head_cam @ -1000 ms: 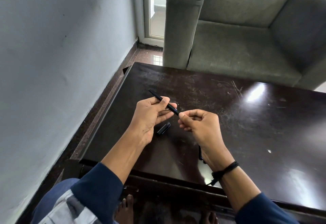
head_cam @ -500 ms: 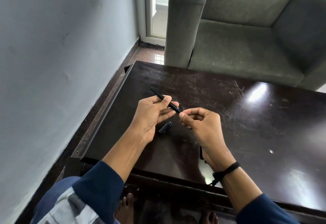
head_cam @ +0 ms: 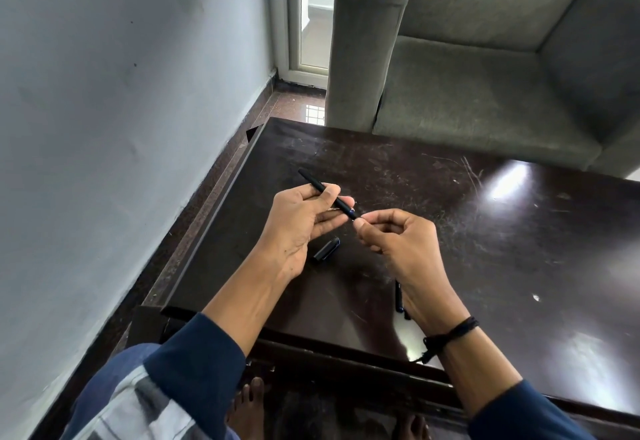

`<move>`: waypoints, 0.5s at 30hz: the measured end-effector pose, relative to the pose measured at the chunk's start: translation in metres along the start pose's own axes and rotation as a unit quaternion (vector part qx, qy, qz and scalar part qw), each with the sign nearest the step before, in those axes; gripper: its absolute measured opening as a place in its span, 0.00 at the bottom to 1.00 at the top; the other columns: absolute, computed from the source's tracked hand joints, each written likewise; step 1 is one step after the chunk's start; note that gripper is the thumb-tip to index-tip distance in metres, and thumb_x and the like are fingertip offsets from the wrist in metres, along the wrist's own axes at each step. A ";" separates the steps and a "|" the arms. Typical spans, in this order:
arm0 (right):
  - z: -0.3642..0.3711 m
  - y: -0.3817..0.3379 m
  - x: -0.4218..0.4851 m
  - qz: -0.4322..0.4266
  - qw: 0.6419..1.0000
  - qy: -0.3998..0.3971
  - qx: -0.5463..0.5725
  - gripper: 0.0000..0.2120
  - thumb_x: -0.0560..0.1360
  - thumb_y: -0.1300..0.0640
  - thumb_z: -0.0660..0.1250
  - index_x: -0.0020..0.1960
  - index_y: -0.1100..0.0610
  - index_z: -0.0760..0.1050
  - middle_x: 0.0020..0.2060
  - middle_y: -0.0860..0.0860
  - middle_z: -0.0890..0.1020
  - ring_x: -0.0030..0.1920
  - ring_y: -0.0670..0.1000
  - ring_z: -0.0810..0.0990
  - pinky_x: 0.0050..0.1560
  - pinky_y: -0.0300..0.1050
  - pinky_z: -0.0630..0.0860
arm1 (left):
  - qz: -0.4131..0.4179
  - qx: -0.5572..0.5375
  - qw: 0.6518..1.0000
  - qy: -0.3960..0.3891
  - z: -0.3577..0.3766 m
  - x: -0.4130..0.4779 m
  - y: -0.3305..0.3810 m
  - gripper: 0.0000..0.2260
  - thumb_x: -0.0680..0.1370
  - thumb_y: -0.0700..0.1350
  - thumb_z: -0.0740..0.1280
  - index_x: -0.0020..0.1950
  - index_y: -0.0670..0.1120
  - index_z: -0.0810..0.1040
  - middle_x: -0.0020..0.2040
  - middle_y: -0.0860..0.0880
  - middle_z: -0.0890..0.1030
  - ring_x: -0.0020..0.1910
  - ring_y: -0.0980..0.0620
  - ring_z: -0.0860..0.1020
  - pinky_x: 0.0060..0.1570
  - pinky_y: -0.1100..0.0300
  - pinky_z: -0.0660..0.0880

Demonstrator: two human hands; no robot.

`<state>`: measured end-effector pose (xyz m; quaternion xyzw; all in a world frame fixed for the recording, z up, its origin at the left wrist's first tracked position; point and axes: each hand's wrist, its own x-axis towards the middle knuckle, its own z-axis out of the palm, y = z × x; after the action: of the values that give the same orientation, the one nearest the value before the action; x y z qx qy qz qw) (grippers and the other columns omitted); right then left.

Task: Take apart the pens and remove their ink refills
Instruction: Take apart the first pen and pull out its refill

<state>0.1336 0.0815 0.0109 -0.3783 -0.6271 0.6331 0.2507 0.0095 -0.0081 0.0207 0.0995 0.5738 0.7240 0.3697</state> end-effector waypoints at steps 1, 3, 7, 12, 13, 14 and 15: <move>0.000 -0.001 0.000 0.001 1.000 -0.002 0.004 0.05 0.73 0.59 0.78 0.46 0.59 0.84 0.34 0.52 0.85 0.34 0.45 0.80 0.38 0.35 0.77 | 0.000 -0.003 1.000 0.000 0.000 0.000 0.001 0.08 0.81 0.40 0.68 0.56 0.35 0.81 0.47 0.40 0.87 0.47 0.46 0.87 0.45 0.59 0.83; 0.000 -0.001 0.000 0.007 1.000 -0.008 0.008 0.07 0.76 0.55 0.75 0.46 0.58 0.84 0.35 0.53 0.86 0.35 0.46 0.81 0.38 0.36 0.78 | 0.002 -0.008 1.000 0.000 -0.001 0.000 0.002 0.09 0.81 0.39 0.68 0.56 0.35 0.81 0.47 0.40 0.87 0.47 0.46 0.87 0.45 0.59 0.83; -0.001 0.000 0.000 0.005 1.000 -0.007 -0.010 0.05 0.77 0.58 0.74 0.44 0.59 0.84 0.34 0.53 0.86 0.34 0.46 0.81 0.37 0.35 0.77 | 0.006 -0.004 1.000 -0.007 0.000 -0.001 0.000 0.09 0.81 0.40 0.67 0.57 0.35 0.80 0.48 0.40 0.87 0.47 0.46 0.87 0.46 0.59 0.83; -0.001 0.001 0.000 -0.010 1.000 0.001 -0.008 0.03 0.73 0.61 0.77 0.44 0.60 0.84 0.35 0.55 0.85 0.35 0.46 0.80 0.37 0.33 0.76 | 0.008 0.002 1.000 -0.008 0.001 -0.001 -0.001 0.10 0.81 0.40 0.67 0.58 0.35 0.80 0.47 0.40 0.87 0.48 0.46 0.87 0.46 0.59 0.83; -0.001 0.000 0.000 -0.010 1.000 0.000 -0.002 0.03 0.73 0.60 0.77 0.44 0.59 0.84 0.36 0.54 0.86 0.36 0.46 0.81 0.37 0.33 0.76 | 0.009 0.001 1.000 -0.008 0.001 -0.001 0.000 0.09 0.81 0.40 0.67 0.58 0.35 0.80 0.47 0.40 0.87 0.48 0.46 0.87 0.46 0.59 0.83; -0.001 0.000 0.000 -0.008 1.000 0.000 0.002 0.04 0.74 0.58 0.77 0.44 0.59 0.85 0.35 0.53 0.86 0.36 0.46 0.80 0.37 0.34 0.76 | 0.010 -0.001 1.000 -0.006 0.001 -0.001 0.001 0.09 0.81 0.40 0.67 0.57 0.36 0.80 0.47 0.40 0.87 0.48 0.45 0.86 0.46 0.58 0.83; -0.001 -0.001 0.001 -0.005 1.000 0.002 0.004 0.06 0.75 0.55 0.76 0.44 0.58 0.85 0.35 0.53 0.86 0.35 0.45 0.80 0.37 0.34 0.76 | 0.011 -0.005 1.000 -0.005 0.000 -0.001 0.001 0.08 0.81 0.39 0.67 0.57 0.36 0.80 0.47 0.40 0.87 0.48 0.45 0.86 0.47 0.58 0.83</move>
<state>0.1340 0.0831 0.0116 -0.3751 -0.6259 0.6338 0.2566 0.0100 -0.0085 0.0222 0.1074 0.5677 0.7300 0.3652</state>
